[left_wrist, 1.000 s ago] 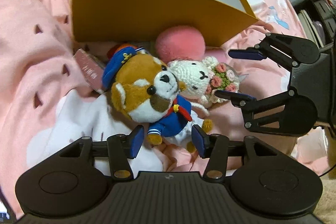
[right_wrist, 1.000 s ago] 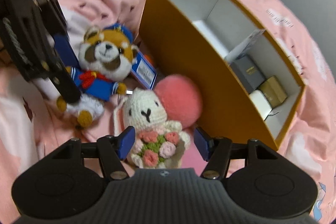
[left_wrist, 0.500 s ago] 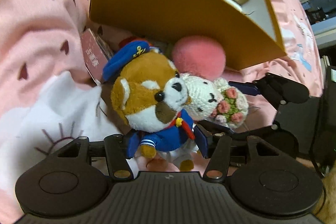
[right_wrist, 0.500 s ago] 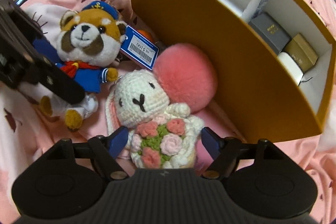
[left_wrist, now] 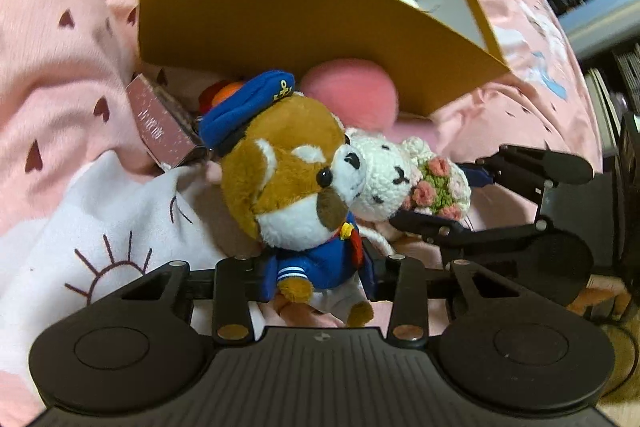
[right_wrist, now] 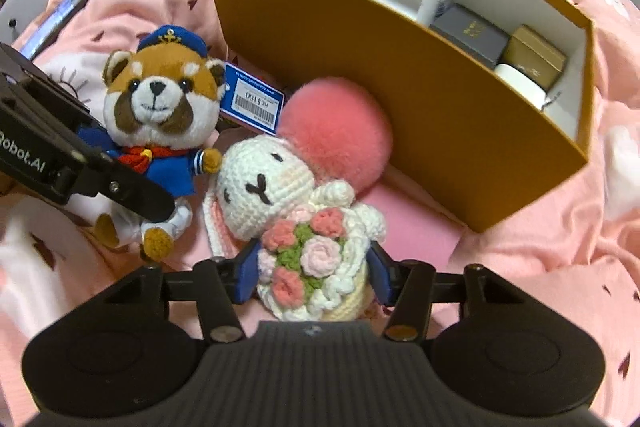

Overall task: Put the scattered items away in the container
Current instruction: 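Grasp the red panda plush with the left gripper while the right grasps the white bunny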

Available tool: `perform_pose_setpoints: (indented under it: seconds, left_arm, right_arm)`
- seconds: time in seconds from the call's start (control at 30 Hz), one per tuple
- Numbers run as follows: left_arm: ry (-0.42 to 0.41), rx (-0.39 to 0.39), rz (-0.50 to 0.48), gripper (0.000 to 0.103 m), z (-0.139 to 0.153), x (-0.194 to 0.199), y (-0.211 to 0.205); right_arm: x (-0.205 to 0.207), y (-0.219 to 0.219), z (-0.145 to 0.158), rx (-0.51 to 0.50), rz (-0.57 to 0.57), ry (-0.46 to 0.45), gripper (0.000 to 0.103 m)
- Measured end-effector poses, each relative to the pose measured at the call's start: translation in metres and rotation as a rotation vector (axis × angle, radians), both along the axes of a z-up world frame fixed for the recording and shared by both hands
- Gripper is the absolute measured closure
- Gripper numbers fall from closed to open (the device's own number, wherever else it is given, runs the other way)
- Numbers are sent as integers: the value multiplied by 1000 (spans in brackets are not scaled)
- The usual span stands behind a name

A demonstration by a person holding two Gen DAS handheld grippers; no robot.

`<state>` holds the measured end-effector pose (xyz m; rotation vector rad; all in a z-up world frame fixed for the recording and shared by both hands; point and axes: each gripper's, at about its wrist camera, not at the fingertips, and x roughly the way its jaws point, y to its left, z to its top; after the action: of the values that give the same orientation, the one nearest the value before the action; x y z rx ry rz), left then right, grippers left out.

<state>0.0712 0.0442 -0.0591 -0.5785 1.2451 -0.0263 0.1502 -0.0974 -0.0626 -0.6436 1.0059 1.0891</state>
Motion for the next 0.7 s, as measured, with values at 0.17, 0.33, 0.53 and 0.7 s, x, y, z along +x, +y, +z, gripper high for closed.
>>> perform_pose_setpoints:
  seconds: [0.17, 0.33, 0.53, 0.7]
  left_arm:
    - [-72, 4, -72, 59, 20, -8, -3]
    - [-155, -10, -116, 59, 40, -14, -5]
    - [-242, -14, -146, 59, 61, -18, -3]
    - [-291, 6, -148, 59, 74, -14, 5]
  right_arm:
    - [1, -18, 21, 64, -42, 11, 46]
    - [8, -39, 45, 140, -120, 59, 46]
    - [18, -53, 72, 249, -228, 94, 47]
    - [27, -57, 93, 306, -299, 56, 47]
